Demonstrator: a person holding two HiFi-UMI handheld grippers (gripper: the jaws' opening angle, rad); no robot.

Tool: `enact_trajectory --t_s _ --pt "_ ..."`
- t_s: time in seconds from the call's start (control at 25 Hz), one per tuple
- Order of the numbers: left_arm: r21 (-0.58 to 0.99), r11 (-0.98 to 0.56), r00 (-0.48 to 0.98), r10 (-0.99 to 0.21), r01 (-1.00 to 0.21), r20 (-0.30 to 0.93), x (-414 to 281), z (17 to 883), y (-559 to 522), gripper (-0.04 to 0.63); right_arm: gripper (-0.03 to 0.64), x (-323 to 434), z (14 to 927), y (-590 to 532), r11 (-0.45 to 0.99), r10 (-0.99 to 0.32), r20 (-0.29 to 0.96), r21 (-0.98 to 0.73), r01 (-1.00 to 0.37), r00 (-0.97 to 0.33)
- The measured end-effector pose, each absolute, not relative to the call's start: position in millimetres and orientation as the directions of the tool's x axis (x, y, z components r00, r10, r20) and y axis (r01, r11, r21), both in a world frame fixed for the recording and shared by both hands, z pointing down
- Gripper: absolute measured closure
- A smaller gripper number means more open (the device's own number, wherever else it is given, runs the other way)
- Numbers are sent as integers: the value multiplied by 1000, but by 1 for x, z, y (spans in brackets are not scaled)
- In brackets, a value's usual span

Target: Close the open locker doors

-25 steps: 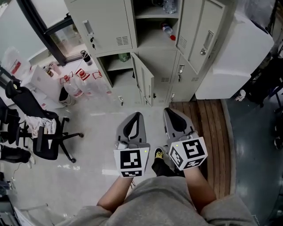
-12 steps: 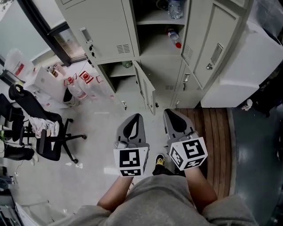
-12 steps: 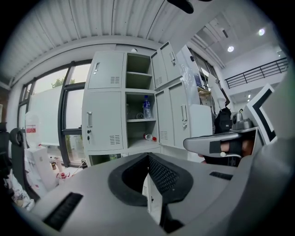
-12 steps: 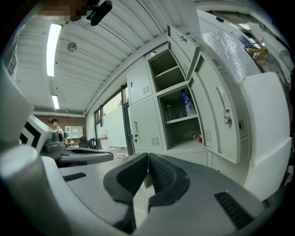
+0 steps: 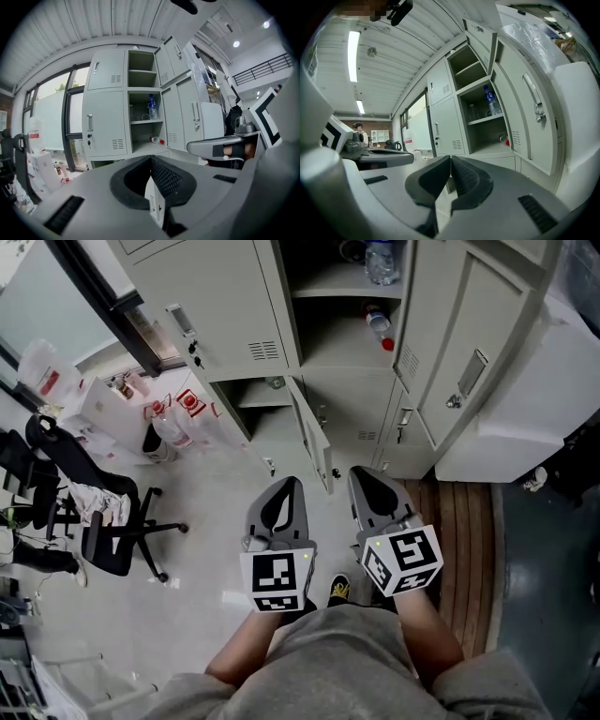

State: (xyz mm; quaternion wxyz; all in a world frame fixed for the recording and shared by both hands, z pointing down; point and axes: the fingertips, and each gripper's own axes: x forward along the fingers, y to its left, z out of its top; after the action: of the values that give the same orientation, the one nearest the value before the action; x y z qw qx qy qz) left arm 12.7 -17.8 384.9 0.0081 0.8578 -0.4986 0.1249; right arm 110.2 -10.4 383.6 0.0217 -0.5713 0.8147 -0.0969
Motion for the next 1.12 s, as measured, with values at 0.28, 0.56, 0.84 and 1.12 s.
enact_trajectory --t_s 0.28,0.56,0.84,1.12 --pt "-125 -471 440 -873 -874 211 6 381 -28 588 588 113 385 -22 350 -928 72 -178 -920 -367" --pt "-120 -477 448 -870 -871 207 9 382 -44 587 588 116 390 -36 356 -923 91 -168 -919 -375" --pt "-101 -481 450 -863 -871 228 -2 392 -73 588 588 108 412 -63 374 -908 148 -133 -918 -392" --pt "-84 -484 450 -856 -871 255 -21 404 -107 588 586 95 443 -90 382 -886 230 -130 -915 -403"
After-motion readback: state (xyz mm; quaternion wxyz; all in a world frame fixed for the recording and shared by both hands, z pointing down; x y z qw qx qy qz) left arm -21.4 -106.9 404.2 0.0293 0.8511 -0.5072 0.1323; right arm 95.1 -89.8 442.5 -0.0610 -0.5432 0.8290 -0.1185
